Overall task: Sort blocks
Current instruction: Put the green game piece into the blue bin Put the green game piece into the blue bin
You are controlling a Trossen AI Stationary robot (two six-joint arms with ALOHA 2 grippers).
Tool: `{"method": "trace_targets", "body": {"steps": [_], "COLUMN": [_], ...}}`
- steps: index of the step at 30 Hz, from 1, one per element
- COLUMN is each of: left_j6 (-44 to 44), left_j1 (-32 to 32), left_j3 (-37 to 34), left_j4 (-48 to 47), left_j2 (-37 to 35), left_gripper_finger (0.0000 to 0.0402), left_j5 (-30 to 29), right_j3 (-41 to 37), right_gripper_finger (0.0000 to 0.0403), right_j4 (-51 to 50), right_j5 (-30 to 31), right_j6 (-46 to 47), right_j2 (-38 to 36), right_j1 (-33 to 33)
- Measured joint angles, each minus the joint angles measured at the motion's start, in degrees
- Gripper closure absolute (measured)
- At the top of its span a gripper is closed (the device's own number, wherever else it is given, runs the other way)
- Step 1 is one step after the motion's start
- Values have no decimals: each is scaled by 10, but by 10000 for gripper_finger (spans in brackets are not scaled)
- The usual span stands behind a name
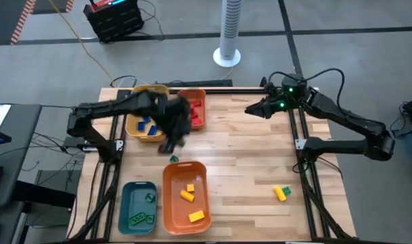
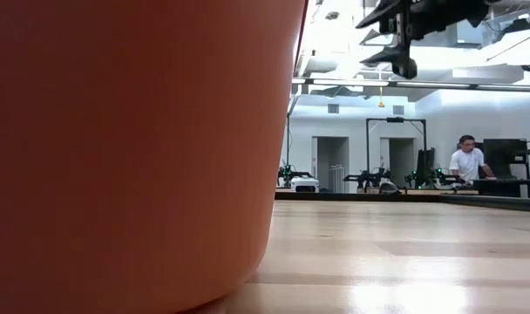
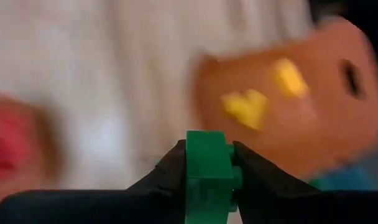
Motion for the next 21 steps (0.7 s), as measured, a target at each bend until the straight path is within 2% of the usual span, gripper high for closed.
{"method": "trace_targets", "body": {"steps": [4,8,15,21], "left_j6": [-103,-244,-520,-722], "left_j1": [-64,-122,-275,-411], "left_j3": [-66,-172,-322,-398], "left_j4": [10,50,107,136], "left_j2": [-40,-111,-239,-264], "left_gripper_finger": [314,314,314,314], "left_j5": [10,8,-79,-91], "right_j3": [-7,-7,-7,-7], "right_gripper_finger": [117,117,117,117], "right_j4": [7,7,2,-17], "right_j5": [-11,-11,-12,-12], "right_j6": [-20,-39,-54,-62], "right_j2": [16,27,27,27], "right_j1": [-2,13,19,13]}}
